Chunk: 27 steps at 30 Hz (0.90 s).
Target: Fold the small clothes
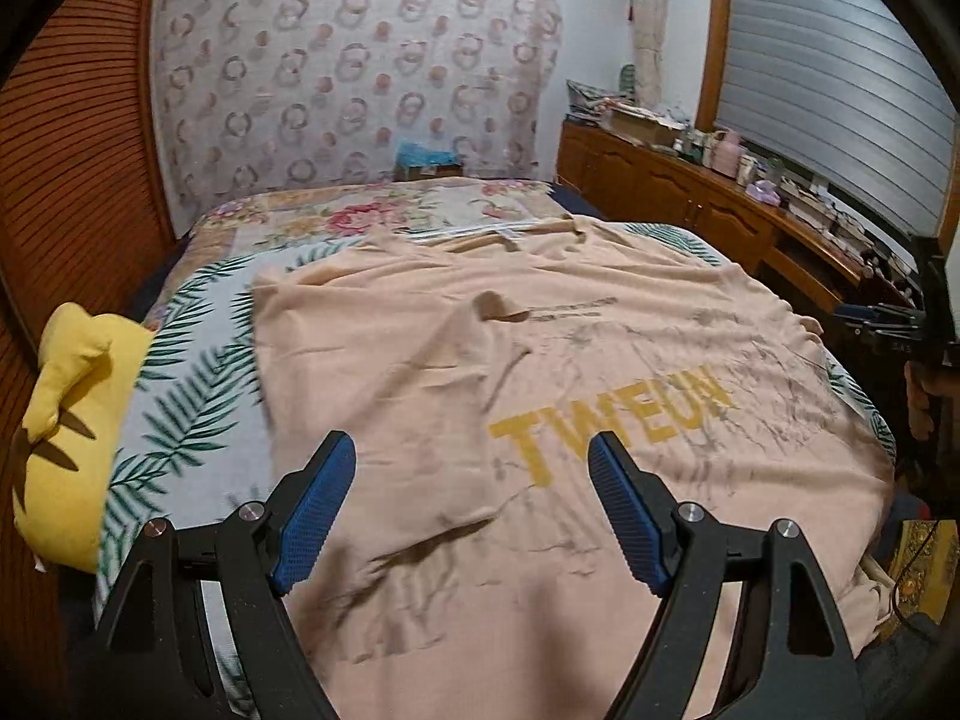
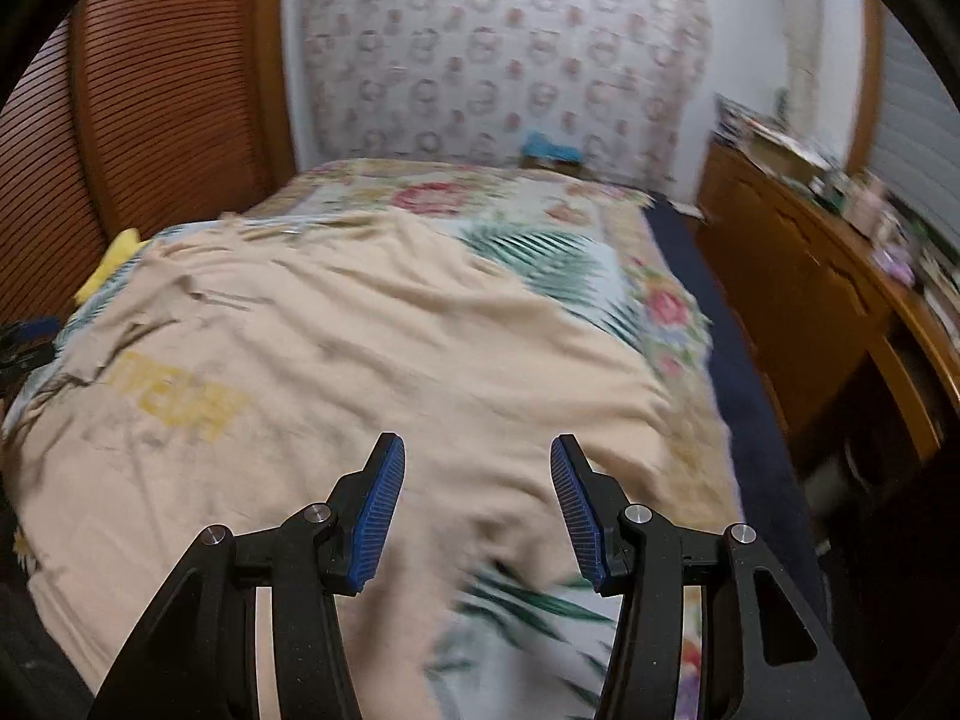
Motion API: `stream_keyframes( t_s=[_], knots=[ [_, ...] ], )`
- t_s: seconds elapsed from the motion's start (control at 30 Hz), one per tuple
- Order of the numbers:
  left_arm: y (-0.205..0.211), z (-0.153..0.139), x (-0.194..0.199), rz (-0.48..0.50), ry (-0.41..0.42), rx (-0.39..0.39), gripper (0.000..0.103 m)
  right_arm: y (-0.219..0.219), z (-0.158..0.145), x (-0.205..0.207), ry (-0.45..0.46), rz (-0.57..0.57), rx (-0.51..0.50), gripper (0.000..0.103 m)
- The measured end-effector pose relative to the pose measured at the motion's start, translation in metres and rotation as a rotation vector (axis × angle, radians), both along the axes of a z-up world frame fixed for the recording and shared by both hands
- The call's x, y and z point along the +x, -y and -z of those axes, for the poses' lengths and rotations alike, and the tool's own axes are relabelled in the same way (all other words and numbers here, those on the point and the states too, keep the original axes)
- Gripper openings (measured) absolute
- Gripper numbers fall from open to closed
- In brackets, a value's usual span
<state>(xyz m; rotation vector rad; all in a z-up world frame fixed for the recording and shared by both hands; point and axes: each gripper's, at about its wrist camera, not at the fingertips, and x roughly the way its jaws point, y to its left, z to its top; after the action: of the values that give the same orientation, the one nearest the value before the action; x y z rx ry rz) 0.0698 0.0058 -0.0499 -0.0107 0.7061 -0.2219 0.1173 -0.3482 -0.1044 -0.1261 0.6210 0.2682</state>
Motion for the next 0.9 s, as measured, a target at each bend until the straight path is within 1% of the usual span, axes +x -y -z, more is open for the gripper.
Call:
stream_keyframes(
  t_s=[0.13, 0.23, 0.3, 0.43, 0.7, 0.77, 0.83, 0.9],
  knots=[
    [0.014, 0.0, 0.002, 0.024, -0.007, 0.003, 0.081, 0.03, 0.014, 0.011, -0.04, 0.078, 0.024, 0.053],
    [0.022, 0.001, 0.001, 0.039, -0.012, -0.004, 0.081, 0.038, 0.023, 0.019, -0.071, 0.115, 0.048, 0.053],
    [0.027, 0.002, 0.001, 0.05, -0.017, -0.008, 0.081, 0.036, 0.025, 0.026, -0.088, 0.12, 0.068, 0.053],
    [0.037, 0.009, 0.001, 0.068, -0.036, -0.001, 0.081, 0.034, 0.027, 0.036, -0.098, 0.118, 0.073, 0.053],
    [0.045, 0.015, -0.001, 0.08, -0.051, -0.008, 0.081, 0.055, 0.031, 0.062, -0.127, 0.131, 0.096, 0.053],
    [0.046, 0.015, -0.001, 0.08, -0.05, -0.009, 0.081, 0.06, 0.031, 0.065, -0.131, 0.115, 0.111, 0.045],
    [0.046, 0.015, -0.003, 0.078, -0.048, -0.013, 0.081, 0.062, 0.03, 0.067, -0.131, 0.096, 0.126, 0.032],
    [0.047, 0.015, -0.003, 0.078, -0.048, -0.015, 0.081, 0.062, 0.029, 0.068, -0.125, 0.087, 0.116, 0.023]
  ],
)
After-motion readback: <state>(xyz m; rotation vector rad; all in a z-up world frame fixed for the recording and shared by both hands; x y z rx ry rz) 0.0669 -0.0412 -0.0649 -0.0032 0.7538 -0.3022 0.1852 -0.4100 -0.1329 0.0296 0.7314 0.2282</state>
